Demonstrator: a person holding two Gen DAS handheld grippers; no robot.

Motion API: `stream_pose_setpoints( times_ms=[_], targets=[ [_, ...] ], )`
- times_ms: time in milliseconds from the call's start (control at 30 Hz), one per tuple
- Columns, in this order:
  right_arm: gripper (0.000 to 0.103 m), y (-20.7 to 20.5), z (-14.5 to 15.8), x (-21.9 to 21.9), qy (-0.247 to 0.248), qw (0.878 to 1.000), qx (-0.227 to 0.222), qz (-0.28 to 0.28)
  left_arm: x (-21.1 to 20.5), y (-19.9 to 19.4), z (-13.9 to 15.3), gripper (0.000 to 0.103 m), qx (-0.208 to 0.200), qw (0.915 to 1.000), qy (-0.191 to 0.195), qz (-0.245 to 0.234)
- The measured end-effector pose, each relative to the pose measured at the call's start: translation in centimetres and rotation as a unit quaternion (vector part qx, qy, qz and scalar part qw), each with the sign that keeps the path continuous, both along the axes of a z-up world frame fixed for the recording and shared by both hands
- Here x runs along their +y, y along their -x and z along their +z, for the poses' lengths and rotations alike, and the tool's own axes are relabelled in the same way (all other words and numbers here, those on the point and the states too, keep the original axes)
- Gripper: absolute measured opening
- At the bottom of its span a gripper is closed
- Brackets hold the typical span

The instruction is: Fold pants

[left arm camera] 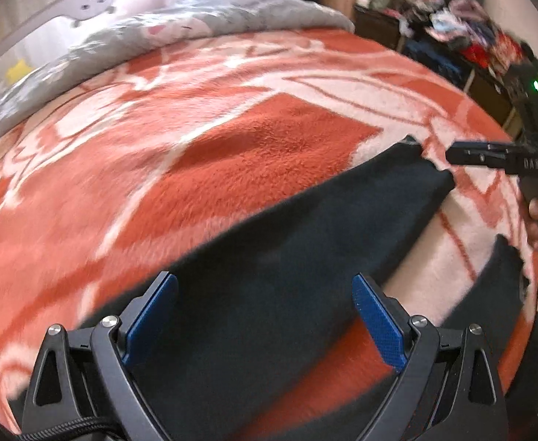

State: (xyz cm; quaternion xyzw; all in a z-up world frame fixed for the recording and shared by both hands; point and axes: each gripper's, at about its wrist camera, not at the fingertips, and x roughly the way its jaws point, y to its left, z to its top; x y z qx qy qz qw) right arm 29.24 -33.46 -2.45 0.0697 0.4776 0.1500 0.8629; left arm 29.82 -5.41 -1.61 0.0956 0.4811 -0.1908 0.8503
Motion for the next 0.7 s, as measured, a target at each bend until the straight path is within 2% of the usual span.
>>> stream_pose_setpoints(
  times_ms=[67,133,200,267,300,333,367,400,433,467,500,600,700],
  targets=[
    [0.091,-2.0,-1.0,-0.6,0.007,1.000,0.015,0.001,-0.2,-2.5,-1.0,0.096,0.017,0.9997,-0.011,-0.016],
    [0.086,-3.4,-1.7,-1.0,0.013,1.000,0.022,0.004,-0.5,-4.9,-2.2,0.096,0.052,0.9980,-0.005,-0.037],
    [0.083,-4.8,-2.6,-1.3,0.008,0.999,0.035,0.010,-0.7,-7.0,-3.4,0.093,0.075,0.9962,-0.011,-0.043],
    [0.078,-5.7,-3.4,-1.4,-0.001,0.999,0.050,0.018,-1.0,-8.6,-5.1,0.087,0.116,0.9915,-0.015,-0.057],
    [0.069,-6.3,-4.0,-1.3,-0.006,0.998,0.063,0.026,-1.0,-8.9,-5.6,0.078,0.131,0.9896,-0.018,-0.058],
    [0.059,-6.6,-4.3,-1.3,-0.010,0.997,0.069,0.030,-1.1,-9.2,-6.2,0.077,0.149,0.9868,-0.016,-0.061],
    [0.054,-6.9,-4.6,-1.2,-0.012,0.997,0.074,0.034,-1.2,-9.2,-6.3,0.077,0.151,0.9863,-0.011,-0.066],
    [0.041,-7.0,-4.7,-1.2,-0.011,0.996,0.075,0.037,-1.4,-9.1,-6.2,0.069,0.150,0.9857,-0.003,-0.076],
    [0.027,-7.1,-4.6,-1.2,-0.011,0.997,0.074,0.038,-1.6,-8.6,-6.0,0.050,0.161,0.9824,0.015,-0.094],
    [0.021,-7.0,-4.4,-1.3,-0.015,0.997,0.070,0.039,-1.7,-8.1,-5.8,0.039,0.168,0.9798,0.027,-0.106],
    [0.017,-6.8,-4.0,-1.5,-0.026,0.997,0.065,0.041,-1.8,-7.6,-5.7,0.021,0.172,0.9781,0.032,-0.113],
    [0.014,-5.5,-2.6,-1.8,-0.039,0.997,0.041,0.046,-2.0,-5.7,-4.7,0.013,0.155,0.9797,0.032,-0.123],
    [0.013,-3.7,-1.1,-2.2,-0.048,0.997,0.015,0.059,-1.2,-3.2,-2.6,0.012,0.135,0.9815,0.068,-0.117]
  ],
)
